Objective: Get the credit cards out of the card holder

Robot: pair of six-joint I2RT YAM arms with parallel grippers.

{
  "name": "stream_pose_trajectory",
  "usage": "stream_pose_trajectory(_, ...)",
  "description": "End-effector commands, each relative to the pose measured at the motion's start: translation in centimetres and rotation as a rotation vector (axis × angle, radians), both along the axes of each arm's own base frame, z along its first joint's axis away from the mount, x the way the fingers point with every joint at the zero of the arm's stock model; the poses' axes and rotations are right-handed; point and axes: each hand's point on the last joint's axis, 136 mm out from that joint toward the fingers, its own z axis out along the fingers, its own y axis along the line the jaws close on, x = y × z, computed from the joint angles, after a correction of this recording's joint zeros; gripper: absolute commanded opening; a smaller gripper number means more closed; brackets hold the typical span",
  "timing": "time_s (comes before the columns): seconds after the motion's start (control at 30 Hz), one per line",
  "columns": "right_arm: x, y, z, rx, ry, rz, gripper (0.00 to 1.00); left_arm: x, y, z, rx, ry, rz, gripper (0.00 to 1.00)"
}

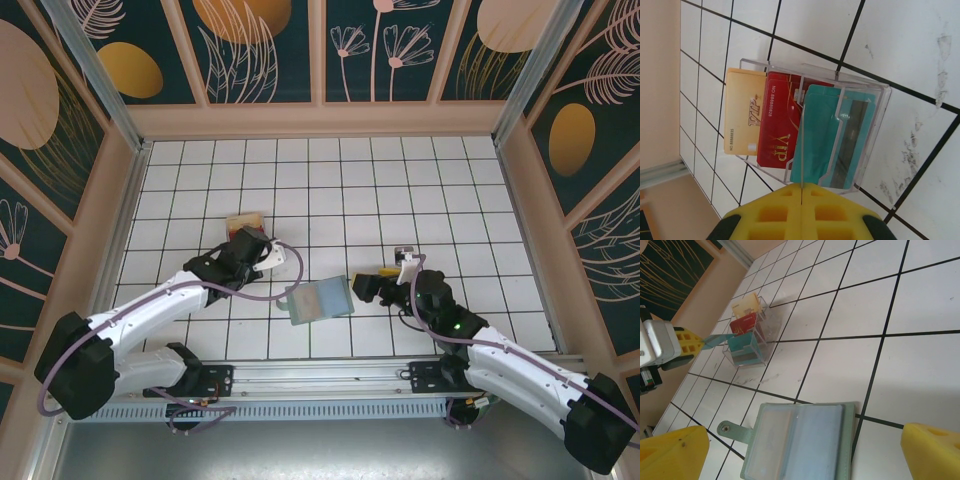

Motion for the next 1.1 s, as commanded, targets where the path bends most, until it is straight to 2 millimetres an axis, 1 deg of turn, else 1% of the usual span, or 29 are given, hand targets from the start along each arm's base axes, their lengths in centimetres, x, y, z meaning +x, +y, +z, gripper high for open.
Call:
stream_pose_trajectory(0.0, -0.1, 0.2, 0.3, 0.002, -0.003, 0.004, 0.99, 0.6, -0.2, -0.1, 0.01, -0.002, -0.024, 0.0)
stream_pose_trajectory(0.37, -0.2, 0.3, 0.4, 0.002, -0.002, 0.01, 0.99, 1.1, 0.1, -1.7, 0.039, 0.04, -0.014, 0.0)
stream_pose_trajectory(0.6, -0.1, 0.2, 0.4, 0.001, -0.001, 0.009, 0.99, 1.5, -0.6, -1.9, 0.014, 0.055, -0.018, 0.0)
stream_pose_trajectory(0.9, -0.1, 0.3, 0.2, -0.001, 0.004, 0.01, 0.99, 1.6, -0.4, -2.8, 0.038, 0.071, -0.02, 0.0)
stream_pose_trajectory(1.07, -0.1, 0.3, 0.2, -0.002, 0.006, 0.012, 0.99, 1.8, -0.7, -2.4, 0.022, 0.063, -0.019, 0.0)
